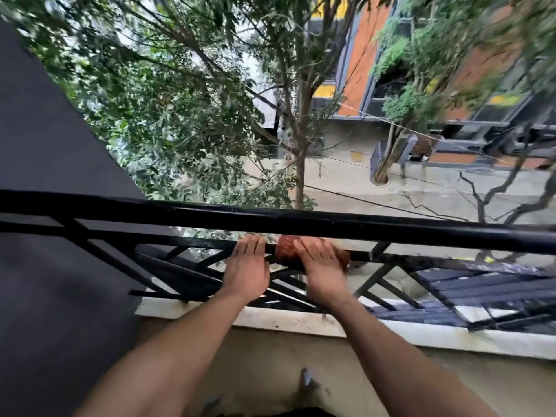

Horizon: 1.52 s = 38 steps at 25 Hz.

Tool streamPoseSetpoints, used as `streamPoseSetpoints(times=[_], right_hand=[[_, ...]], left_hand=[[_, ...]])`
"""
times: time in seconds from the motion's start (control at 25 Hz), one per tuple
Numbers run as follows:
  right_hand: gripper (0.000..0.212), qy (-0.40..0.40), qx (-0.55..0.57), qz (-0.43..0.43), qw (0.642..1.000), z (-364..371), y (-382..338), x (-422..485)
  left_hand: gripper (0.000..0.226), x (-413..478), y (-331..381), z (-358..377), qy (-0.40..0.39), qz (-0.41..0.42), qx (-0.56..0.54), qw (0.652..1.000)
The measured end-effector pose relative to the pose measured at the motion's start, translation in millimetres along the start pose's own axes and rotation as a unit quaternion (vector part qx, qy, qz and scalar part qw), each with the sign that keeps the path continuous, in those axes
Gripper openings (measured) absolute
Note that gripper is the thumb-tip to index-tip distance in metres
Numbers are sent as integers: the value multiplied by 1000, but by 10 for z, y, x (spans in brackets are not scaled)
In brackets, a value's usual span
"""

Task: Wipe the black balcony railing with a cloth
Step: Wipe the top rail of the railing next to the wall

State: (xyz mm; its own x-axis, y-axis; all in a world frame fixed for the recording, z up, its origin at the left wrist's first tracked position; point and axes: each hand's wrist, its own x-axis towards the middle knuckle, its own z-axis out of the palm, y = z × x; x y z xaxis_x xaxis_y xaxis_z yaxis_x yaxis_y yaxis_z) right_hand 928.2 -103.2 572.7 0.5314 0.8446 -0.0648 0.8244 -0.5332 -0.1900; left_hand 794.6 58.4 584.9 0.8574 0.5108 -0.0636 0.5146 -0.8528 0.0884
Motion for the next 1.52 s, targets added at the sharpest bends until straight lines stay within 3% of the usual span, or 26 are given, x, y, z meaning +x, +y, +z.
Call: streamPoseSetpoints(times=[0.08, 0.2, 0.24, 0.32, 0.4, 0.44, 0.48, 0.52, 0.6, 0.64, 0.72, 0.84, 1.0, 1.08, 1.2, 1.32, 1.4, 1.52], right_hand=[[65, 44, -20, 58, 997, -17, 334, -147], [78, 53, -42, 284, 956, 135, -28, -14], [82, 29, -14, 282, 959, 202, -417, 185], [95, 25, 3, 144, 989, 399, -1172, 457], [101, 23, -10, 11, 1000, 454, -1346, 474], [98, 29, -6, 2, 1000, 374, -1188, 441], [91, 46, -11, 41, 998, 318, -1045, 375], [89, 67, -20, 137, 988, 310, -958, 297], [86, 98, -41, 318, 942, 344, -1021, 268], [78, 98, -39, 351, 930, 370, -1238, 376], [77, 58, -7, 298, 953, 383, -1920, 670], [80, -3, 8, 98, 995, 465, -2876, 996], [76, -31, 63, -108, 992, 264, -2804, 1152], [83, 8, 70, -67, 995, 69, -2207, 862], [65, 55, -46, 180, 981, -44, -1270, 407], [64, 30, -54, 310, 949, 156, -1310, 477], [66, 46, -29, 302, 952, 325, -1849, 738], [74, 27, -13, 213, 977, 521, -2848, 1102]], left_hand=[[68, 19, -19, -41, -21, 32, 7, 999], [74, -93, -223, -101, -22, 66, 26, 997], [77, -130, -353, -114, -16, 72, 31, 997], [85, -200, -701, -130, 0, 59, 26, 998], [86, -284, -1123, -133, 13, 29, 23, 999], [84, -335, -1306, -125, 12, 24, 30, 999], [82, -386, -1484, -112, 8, 26, 35, 999], [79, -469, -1655, -94, 4, 26, 32, 999], [73, -647, -1920, -55, 31, 11, 2, 999], [69, -725, -2008, -46, 53, 5, -12, 999], [59, -784, -2159, -48, 86, -5, -46, 995], [45, -752, -2346, -74, 129, -46, -96, 986], [40, -689, -2485, -115, 145, -116, -103, 977], [42, -706, -2425, -94, 127, -122, -107, 979], [46, -760, -2247, -29, 90, -111, -115, 983], [47, -788, -2292, -5, 85, -110, -130, 982], [46, -808, -2514, -10, 103, -129, -151, 975], [40, -869, -2940, -58, 124, -145, -169, 967]])
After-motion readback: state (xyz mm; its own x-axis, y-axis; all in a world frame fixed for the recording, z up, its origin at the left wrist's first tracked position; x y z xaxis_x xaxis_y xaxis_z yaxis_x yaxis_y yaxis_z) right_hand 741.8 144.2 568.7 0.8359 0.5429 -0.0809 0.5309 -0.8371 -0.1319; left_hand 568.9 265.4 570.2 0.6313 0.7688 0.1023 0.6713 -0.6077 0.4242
